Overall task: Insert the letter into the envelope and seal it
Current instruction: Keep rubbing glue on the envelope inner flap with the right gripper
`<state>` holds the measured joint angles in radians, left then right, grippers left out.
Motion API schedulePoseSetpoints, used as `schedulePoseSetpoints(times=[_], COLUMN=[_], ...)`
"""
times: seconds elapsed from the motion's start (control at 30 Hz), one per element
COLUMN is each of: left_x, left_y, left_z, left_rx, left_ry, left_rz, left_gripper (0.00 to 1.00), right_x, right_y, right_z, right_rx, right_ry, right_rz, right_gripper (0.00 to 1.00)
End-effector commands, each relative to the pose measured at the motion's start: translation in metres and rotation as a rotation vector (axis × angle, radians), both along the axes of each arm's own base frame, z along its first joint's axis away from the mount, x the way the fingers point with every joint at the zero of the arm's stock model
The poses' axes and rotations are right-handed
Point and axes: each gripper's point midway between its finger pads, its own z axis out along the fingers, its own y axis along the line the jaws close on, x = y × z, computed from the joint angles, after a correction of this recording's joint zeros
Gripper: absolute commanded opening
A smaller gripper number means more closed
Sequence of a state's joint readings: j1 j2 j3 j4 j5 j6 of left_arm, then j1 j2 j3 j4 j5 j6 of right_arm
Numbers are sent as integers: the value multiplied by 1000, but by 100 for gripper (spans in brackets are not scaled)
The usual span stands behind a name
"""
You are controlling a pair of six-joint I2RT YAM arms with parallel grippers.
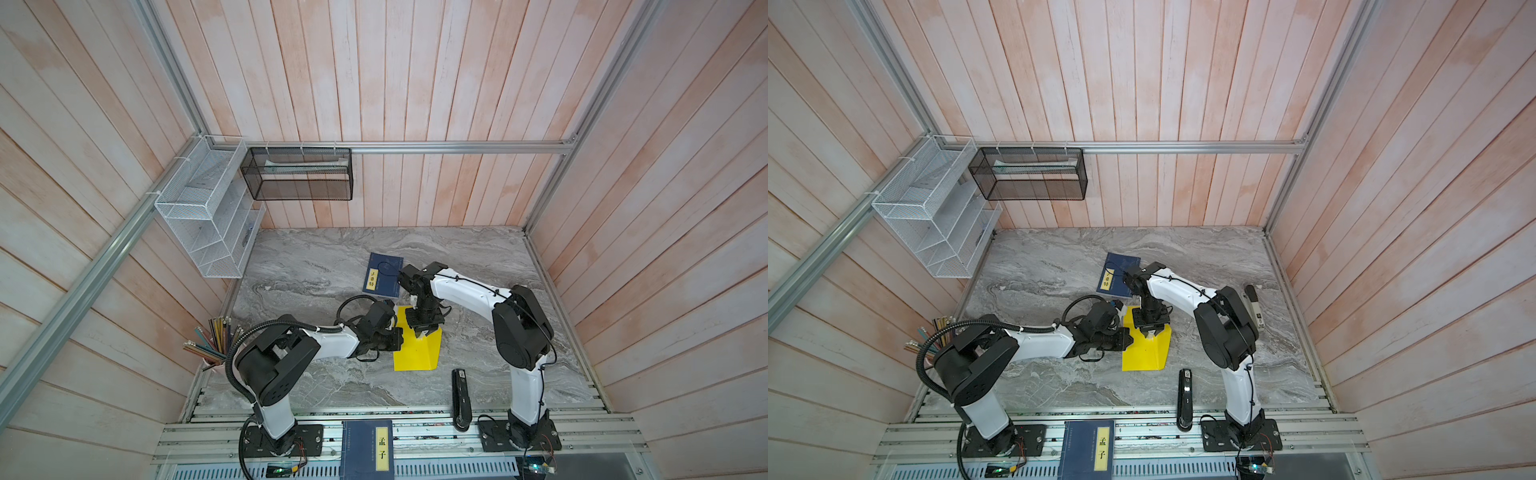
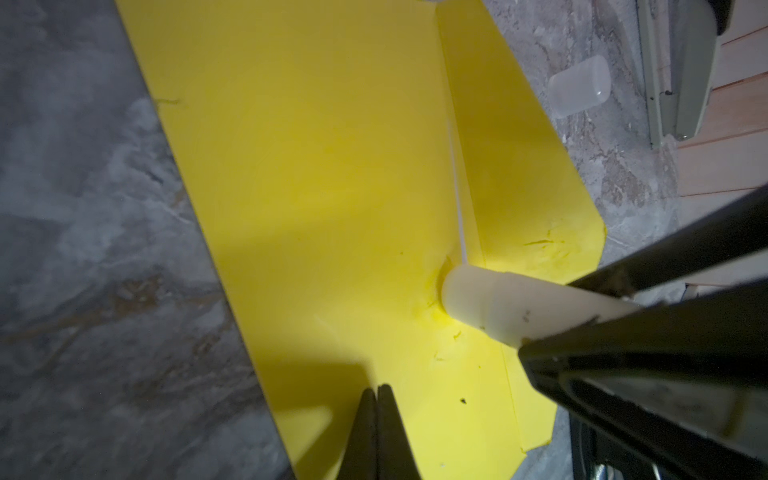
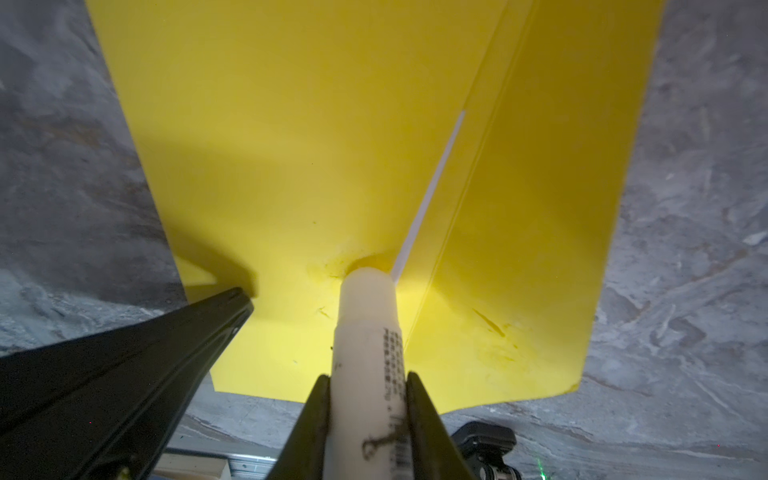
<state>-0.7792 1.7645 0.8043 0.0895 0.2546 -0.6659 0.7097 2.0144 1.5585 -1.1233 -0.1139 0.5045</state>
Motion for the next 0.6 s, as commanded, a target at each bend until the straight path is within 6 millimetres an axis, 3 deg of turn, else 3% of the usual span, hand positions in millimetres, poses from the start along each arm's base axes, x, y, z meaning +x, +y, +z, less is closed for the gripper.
schedulePoseSetpoints(times=[0.0, 0.17, 0.57], left_x=[-6, -7, -8], left_y=[12, 13, 15], left_z=[-24, -25, -29], left_rx=[82, 83, 94], left_ry=[50, 55, 63], left_rz=[3, 3, 2], left_gripper=[0, 0, 0], right_x=[9, 10, 11], right_y=[9, 15, 16], right_z=[10, 23, 15], right_rx=[39, 69, 63], right_ry=[-21, -36, -29], right_rz=[8, 5, 0], right_gripper=[0, 0, 0])
